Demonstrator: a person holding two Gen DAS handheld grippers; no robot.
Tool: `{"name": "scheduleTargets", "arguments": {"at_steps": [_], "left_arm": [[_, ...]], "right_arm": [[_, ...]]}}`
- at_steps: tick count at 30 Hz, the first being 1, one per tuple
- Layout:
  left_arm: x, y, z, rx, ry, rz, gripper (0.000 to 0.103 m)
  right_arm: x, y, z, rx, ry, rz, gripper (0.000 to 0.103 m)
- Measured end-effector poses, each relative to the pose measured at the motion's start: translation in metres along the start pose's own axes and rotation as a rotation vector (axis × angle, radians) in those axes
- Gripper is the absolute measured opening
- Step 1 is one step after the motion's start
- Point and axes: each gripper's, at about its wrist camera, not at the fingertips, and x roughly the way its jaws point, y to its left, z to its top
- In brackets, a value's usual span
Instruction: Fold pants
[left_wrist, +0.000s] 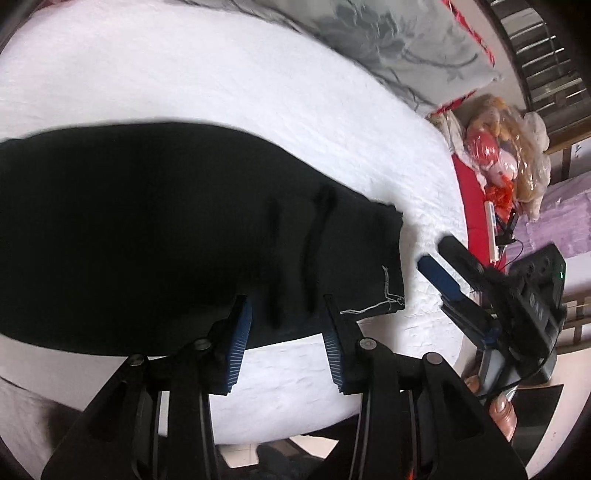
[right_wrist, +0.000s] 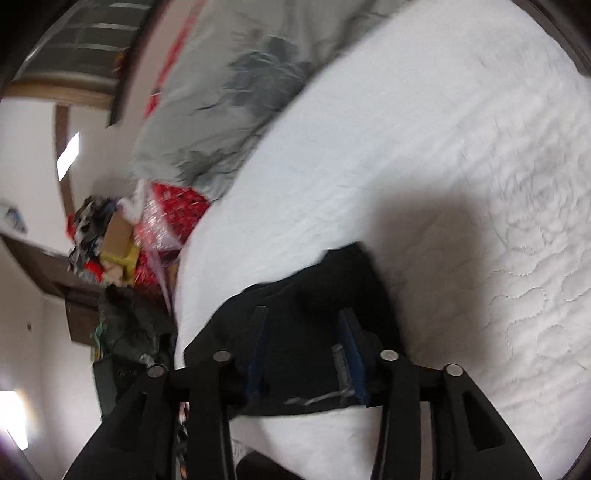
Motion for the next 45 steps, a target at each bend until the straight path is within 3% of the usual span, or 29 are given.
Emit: {"name": "scheduleTargets", "arguments": {"at_steps": [3,5,9,12,18,22,26,36,41,43,45], "left_arm": [[-0.031,0.031,0.008,-0.028,-0.025,-0.006,0.036],[-0.053,0.055,0.019,-0.037,-0.044,0.035,0.036],[-0.087,0.103,0.034,-0.072,-0.089,0.113,0.041],[-0.108,0.149,0.042,-0.143,-0.103,0.114,0.045],[-0.104,0.201,0.064,-0.206,-0.031,0.085,0.045],[-0.091,0.216,0.082,-0.228,0.017,0.053,0.045],[-0.079,0.220,0.100,-0.218,0.071,0.018,0.045],[-0.054,0.229,0.122,-0.198,0.147,0.024,0.045],[-0.043,0.224,0.128,-0.183,0.151,0.015,0.067],[-0.031,0.219,0.127,-0.160,0.195,0.011,0.067],[-0.030,0.210,0.127,-0.127,0.181,0.026,0.069]], "right_arm": [[-0.005,0.026,-0.012,-0.106,-0.004,-0.037,0.057],[-0.001,0.045,-0.026,-0.192,0.001,-0.081,0.061],[0.027,0.087,-0.062,-0.364,0.054,-0.139,0.068],[0.058,0.121,-0.094,-0.494,0.113,-0.164,0.069],[0.120,0.177,-0.158,-0.699,0.200,-0.193,0.071],[0.153,0.207,-0.195,-0.811,0.234,-0.204,0.072],[0.169,0.224,-0.216,-0.906,0.203,-0.237,0.072],[0.205,0.241,-0.243,-1.024,0.163,-0.342,0.075],[0.224,0.246,-0.250,-1.059,0.130,-0.396,0.078],[0.228,0.246,-0.251,-1.064,0.112,-0.414,0.078],[0.228,0.246,-0.248,-1.059,0.098,-0.400,0.076]]}}
